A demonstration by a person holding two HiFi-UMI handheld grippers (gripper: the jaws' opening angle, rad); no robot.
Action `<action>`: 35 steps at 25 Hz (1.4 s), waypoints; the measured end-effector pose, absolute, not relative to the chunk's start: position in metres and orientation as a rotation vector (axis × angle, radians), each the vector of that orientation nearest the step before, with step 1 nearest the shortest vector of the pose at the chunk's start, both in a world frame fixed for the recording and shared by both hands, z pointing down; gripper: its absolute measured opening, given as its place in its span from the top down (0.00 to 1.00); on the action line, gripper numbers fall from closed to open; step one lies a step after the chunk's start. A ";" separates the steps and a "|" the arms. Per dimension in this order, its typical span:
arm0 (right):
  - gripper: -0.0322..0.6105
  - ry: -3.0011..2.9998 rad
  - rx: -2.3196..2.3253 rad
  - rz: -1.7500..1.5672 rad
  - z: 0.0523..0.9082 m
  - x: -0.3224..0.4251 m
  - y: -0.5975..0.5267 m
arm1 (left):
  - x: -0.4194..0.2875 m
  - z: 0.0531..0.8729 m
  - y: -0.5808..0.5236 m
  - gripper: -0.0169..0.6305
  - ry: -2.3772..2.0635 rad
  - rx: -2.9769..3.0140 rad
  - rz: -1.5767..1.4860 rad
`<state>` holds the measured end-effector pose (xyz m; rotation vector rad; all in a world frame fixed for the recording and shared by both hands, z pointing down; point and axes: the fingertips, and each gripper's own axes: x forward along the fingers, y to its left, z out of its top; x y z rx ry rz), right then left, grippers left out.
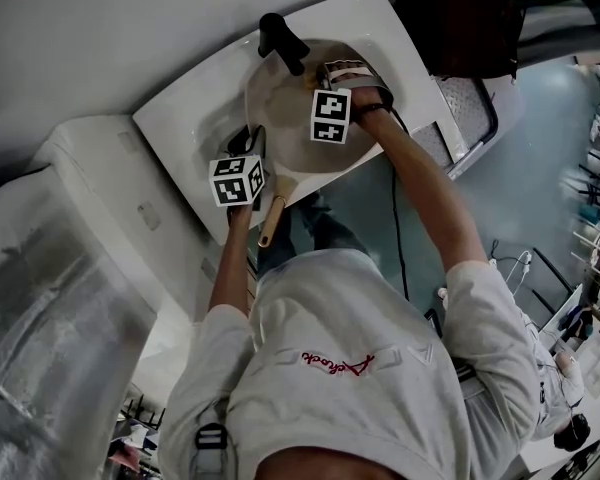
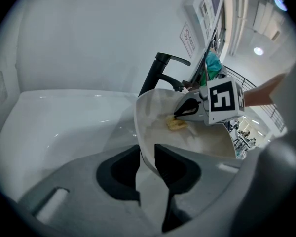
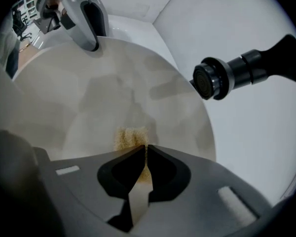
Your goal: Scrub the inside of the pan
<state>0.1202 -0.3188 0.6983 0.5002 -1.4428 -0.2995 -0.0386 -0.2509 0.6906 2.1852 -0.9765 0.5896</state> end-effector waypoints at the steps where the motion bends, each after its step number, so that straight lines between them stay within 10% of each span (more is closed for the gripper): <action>1: 0.91 -1.442 0.495 -0.294 0.700 0.120 -0.316 | -0.039 0.691 -0.251 0.83 -0.976 2.186 0.590; 35: 0.91 -1.481 0.283 -0.259 0.723 0.076 -0.218 | -0.039 0.693 -0.253 0.83 -0.984 2.180 0.594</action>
